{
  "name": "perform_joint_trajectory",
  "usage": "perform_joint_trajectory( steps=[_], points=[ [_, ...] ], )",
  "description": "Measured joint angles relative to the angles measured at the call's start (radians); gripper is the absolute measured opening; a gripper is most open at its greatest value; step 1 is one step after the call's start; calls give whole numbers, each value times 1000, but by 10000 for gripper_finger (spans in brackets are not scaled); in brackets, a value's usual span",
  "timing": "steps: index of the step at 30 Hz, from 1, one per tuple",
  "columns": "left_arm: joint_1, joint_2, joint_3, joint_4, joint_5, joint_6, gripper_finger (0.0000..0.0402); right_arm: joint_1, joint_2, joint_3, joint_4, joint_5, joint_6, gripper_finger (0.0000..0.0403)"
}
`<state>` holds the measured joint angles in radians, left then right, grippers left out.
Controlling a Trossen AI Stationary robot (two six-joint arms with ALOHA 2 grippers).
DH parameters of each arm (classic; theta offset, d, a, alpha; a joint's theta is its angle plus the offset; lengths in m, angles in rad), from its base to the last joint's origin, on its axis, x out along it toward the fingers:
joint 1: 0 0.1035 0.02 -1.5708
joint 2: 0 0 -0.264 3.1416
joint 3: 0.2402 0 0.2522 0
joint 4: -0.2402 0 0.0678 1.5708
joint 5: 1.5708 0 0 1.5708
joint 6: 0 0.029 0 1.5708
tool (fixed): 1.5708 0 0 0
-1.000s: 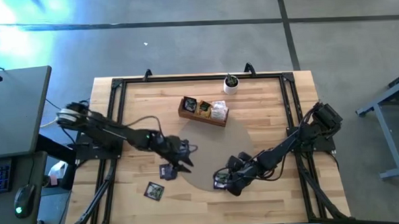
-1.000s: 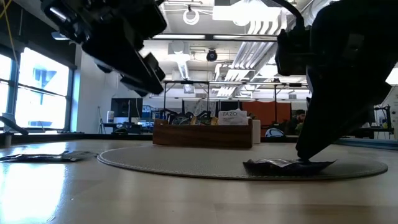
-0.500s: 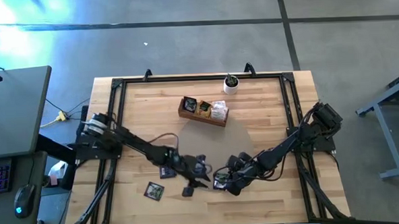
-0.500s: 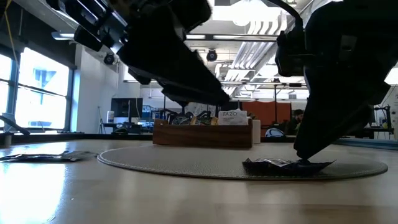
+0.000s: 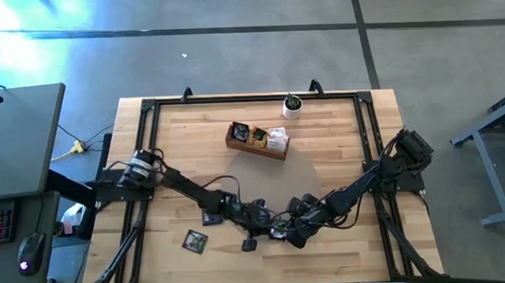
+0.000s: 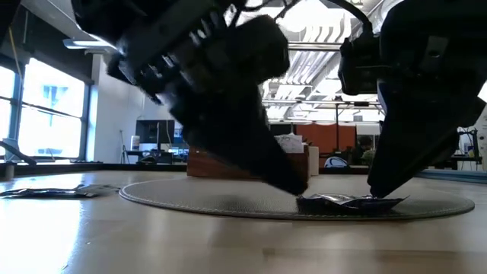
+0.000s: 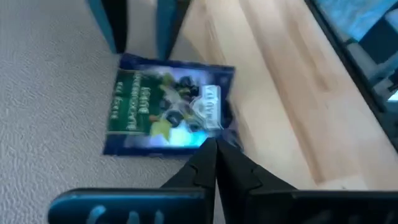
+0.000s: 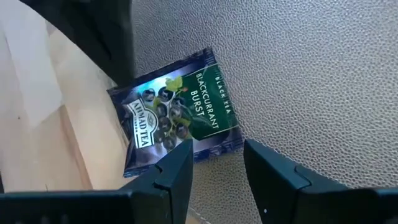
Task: Pick & Place Tea
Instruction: Put the dark blue tea bag into the left section of the wooden organizer
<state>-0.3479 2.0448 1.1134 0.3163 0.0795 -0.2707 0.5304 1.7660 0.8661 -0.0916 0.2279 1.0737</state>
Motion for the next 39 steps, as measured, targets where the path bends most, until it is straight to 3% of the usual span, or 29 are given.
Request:
perform_joint_trajectory(
  steps=[23,39],
  points=[
    [14,62,7,35,-10,-101,1,0,0,0,71,7,50,137],
    [14,63,5,37,-22,-97,1,-2,20,0,59,-33,95,58]
  ],
)
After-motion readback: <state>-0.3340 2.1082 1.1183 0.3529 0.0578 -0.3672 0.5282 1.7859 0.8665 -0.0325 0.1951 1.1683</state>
